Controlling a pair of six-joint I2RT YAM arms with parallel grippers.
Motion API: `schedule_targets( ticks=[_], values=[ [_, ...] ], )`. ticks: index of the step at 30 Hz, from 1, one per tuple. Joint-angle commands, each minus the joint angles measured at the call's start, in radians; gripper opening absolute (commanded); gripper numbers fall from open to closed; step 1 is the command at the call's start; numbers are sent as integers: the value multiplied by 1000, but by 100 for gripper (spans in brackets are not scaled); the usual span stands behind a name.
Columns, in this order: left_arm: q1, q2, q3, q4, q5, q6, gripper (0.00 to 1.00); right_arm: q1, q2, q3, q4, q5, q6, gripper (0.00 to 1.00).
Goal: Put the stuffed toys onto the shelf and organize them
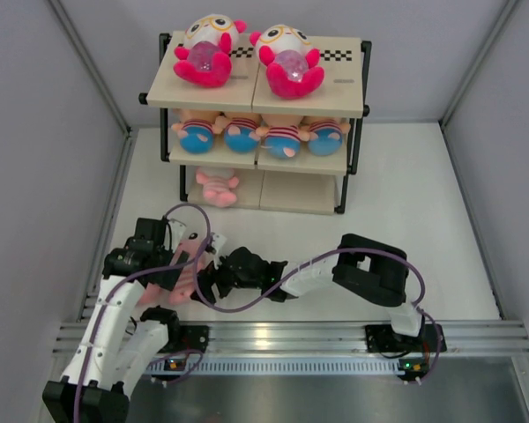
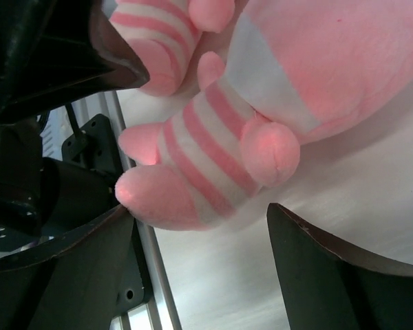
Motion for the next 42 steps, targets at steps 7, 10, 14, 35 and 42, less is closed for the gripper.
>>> schedule_targets(
  ticks=[7, 10, 14, 35, 42],
  values=[
    [-4, 5, 29, 30, 20, 13, 99, 35, 53, 55, 90, 86, 93, 80],
    [-4, 14, 25, 35, 28, 23, 98, 37, 47, 58, 125, 63, 104, 82],
    [-4, 49, 22, 62, 26, 49, 99, 55, 9, 47, 116, 84, 98, 86],
    [-4, 71, 72, 76, 23, 30, 99, 64, 86, 101, -39, 204, 204, 26],
    [-4, 46, 95, 72, 8, 30, 99, 58, -110, -108, -43, 322, 247, 0]
  ],
)
